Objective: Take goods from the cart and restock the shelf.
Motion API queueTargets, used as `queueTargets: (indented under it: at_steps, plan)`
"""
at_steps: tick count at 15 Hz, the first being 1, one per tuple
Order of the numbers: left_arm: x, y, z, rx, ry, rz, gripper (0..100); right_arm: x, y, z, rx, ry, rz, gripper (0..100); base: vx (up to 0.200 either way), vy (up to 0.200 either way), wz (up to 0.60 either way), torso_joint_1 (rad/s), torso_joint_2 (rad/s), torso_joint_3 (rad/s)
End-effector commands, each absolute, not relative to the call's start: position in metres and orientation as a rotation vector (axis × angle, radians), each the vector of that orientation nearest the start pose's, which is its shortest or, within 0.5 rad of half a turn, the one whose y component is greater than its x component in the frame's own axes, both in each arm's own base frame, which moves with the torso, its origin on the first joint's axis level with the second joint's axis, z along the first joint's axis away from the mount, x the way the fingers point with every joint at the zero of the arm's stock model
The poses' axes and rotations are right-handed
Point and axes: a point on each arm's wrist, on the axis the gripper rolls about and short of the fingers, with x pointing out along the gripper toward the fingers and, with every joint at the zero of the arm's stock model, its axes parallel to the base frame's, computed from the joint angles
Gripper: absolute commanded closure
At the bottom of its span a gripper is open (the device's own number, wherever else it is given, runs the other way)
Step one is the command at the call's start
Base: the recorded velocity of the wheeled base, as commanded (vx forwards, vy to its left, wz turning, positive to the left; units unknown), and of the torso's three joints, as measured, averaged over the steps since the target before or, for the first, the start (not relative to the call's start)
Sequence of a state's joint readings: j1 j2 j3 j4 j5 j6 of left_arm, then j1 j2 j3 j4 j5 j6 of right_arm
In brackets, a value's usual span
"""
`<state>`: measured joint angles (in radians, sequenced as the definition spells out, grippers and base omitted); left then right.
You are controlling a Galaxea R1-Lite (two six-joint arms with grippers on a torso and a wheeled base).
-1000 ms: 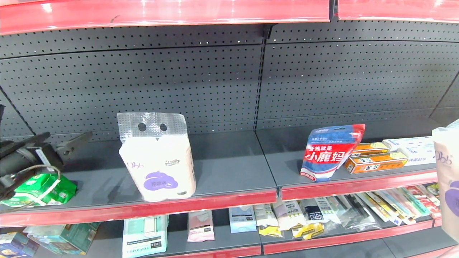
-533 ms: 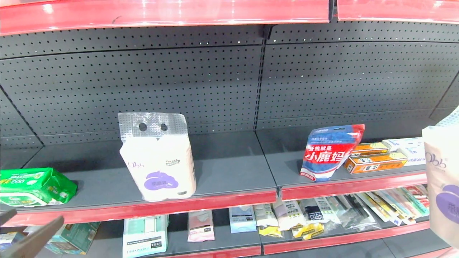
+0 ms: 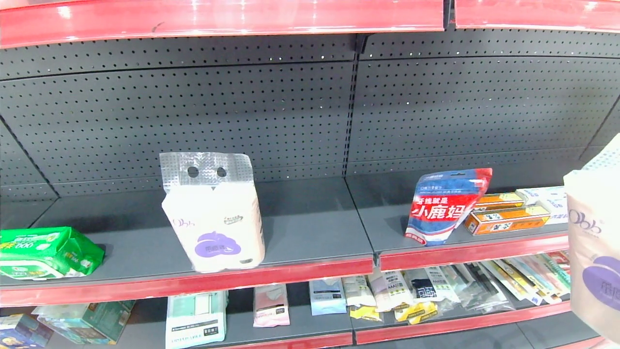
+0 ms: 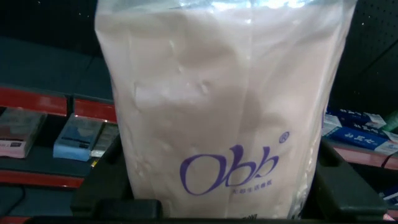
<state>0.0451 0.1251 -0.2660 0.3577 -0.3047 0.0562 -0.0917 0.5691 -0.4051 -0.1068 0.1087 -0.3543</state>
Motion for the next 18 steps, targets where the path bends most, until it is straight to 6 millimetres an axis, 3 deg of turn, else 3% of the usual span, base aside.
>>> queueTargets:
  at_steps: [1, 8, 16, 18]
  plan:
    - [-0.040, -0.008, 0.106, 0.034, 0.179, -0.266, 0, 0.031, 0.000, 0.201, -0.350, 0.037, 0.049, 100, 0.000, 0.000, 0.00, 0.000, 0.00, 0.000]
    - [-0.036, -0.008, 0.093, 0.059, 0.217, -0.277, 0, 0.030, 0.001, 0.206, -0.346, 0.014, 0.071, 100, 0.000, 0.000, 0.00, 0.000, 0.00, 0.000]
    - [-0.036, -0.008, 0.093, 0.061, 0.216, -0.274, 0, 0.034, 0.001, 0.202, -0.342, 0.039, 0.082, 100, 0.000, 0.000, 0.60, 0.005, 0.00, 0.003]
    - [-0.036, -0.008, 0.093, 0.060, 0.217, -0.274, 0, 0.033, 0.002, 0.205, -0.344, 0.026, 0.109, 100, 0.000, 0.000, 0.00, 0.000, 0.00, 0.000]
